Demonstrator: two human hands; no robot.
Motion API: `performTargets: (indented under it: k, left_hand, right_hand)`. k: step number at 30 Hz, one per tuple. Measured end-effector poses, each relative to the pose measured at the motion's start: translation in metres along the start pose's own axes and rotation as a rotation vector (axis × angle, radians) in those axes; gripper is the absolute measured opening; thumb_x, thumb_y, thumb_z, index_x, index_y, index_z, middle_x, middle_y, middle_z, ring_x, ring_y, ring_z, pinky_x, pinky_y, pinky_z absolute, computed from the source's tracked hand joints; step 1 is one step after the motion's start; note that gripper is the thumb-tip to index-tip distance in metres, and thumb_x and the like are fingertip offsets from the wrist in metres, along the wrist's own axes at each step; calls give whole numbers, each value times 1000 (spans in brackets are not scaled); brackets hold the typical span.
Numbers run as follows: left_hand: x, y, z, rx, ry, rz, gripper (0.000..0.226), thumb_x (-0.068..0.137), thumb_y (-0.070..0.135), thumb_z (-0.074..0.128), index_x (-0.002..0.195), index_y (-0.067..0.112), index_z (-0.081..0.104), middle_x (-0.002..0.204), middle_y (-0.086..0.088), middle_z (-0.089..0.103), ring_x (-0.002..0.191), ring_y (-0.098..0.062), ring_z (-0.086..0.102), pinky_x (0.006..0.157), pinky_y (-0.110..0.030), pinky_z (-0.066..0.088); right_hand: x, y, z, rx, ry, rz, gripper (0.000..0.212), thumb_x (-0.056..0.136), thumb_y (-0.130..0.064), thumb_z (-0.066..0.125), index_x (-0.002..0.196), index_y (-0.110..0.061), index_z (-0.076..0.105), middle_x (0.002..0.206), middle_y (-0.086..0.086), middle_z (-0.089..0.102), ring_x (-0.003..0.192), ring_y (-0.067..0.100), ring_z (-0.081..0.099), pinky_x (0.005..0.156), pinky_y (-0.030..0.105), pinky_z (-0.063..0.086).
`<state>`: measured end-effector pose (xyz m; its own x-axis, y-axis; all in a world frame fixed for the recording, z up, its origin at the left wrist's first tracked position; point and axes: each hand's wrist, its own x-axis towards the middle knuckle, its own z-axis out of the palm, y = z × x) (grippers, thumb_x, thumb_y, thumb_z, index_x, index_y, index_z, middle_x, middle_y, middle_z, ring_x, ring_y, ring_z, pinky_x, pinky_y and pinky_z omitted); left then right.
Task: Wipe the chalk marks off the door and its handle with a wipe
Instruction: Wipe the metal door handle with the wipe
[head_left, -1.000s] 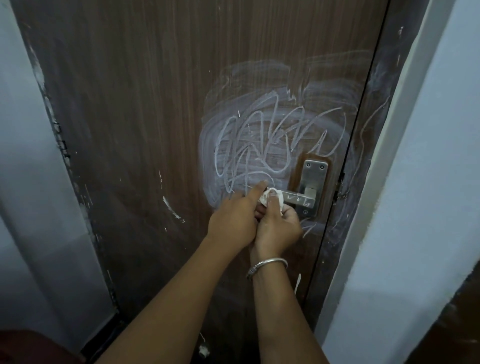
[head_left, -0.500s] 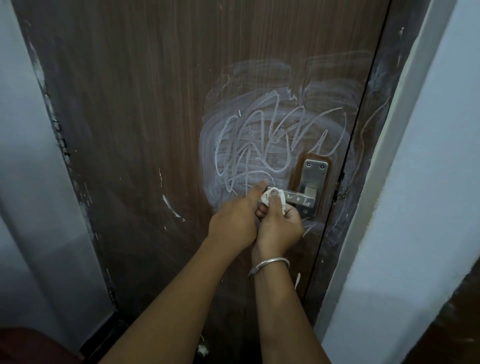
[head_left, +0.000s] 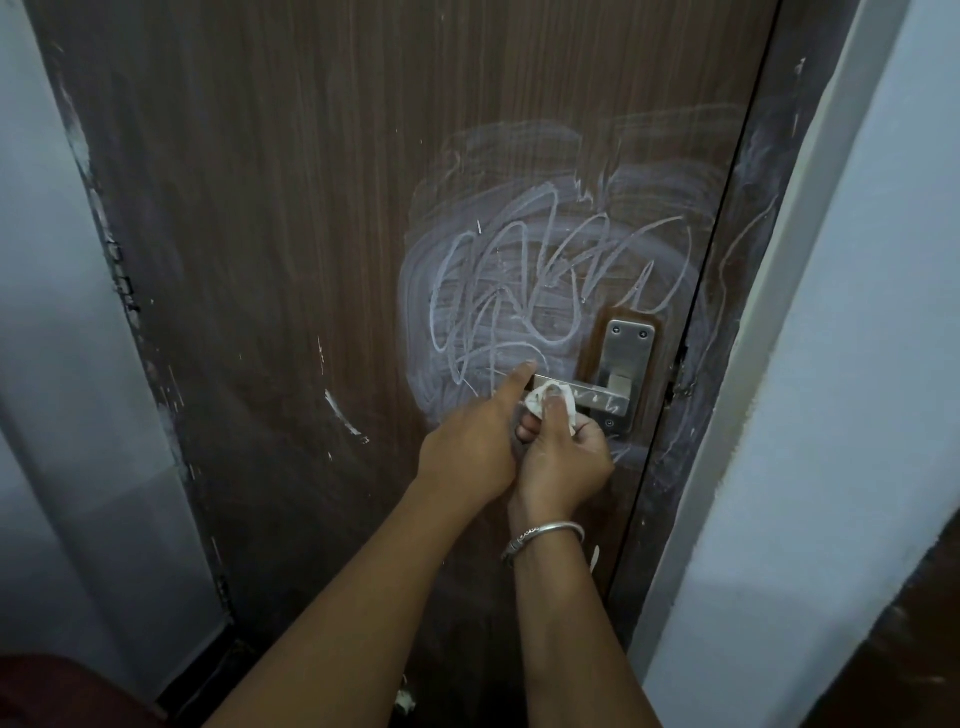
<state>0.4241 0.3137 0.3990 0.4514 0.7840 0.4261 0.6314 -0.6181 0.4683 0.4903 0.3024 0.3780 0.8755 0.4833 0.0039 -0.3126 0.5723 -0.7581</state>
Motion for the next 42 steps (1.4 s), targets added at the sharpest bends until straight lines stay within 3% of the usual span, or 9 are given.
performTargets:
  k: [3,13,28,42]
  left_hand:
    - [0,0,1,-4,-1,0,73,86,26,50,137,52,5,93,-2,61,86,-23,60,66,-37,47]
    - [0,-2,5,18,8,-1,79,85,26,53,136,53,-1,77,6,55,65,-12,49,55,-29,35]
    - [-2,-1,5,33,0,-28,84,85,21,55,135,53,-3,77,3,57,66,-16,55,57,-33,42]
    - [-3,-1,8,48,-8,-40,90,83,16,57,137,51,-5,67,5,52,57,-10,50,54,-31,40]
  right_hand:
    - [3,-2,2,-21,6,-31,20,80,-20,72,73,-4,63,48,1,63,41,8,55,41,19,45]
    - [4,-1,-4,-14,17,-28,18,81,-18,72,71,-5,62,51,3,63,41,11,55,42,22,45]
    - [7,-16,-3,25,19,-47,18,81,-16,71,67,-8,61,43,-1,60,35,6,51,37,15,40]
    - [8,-15,-11,19,36,-46,17,81,-14,70,68,-8,61,45,-1,62,38,6,54,38,16,42]
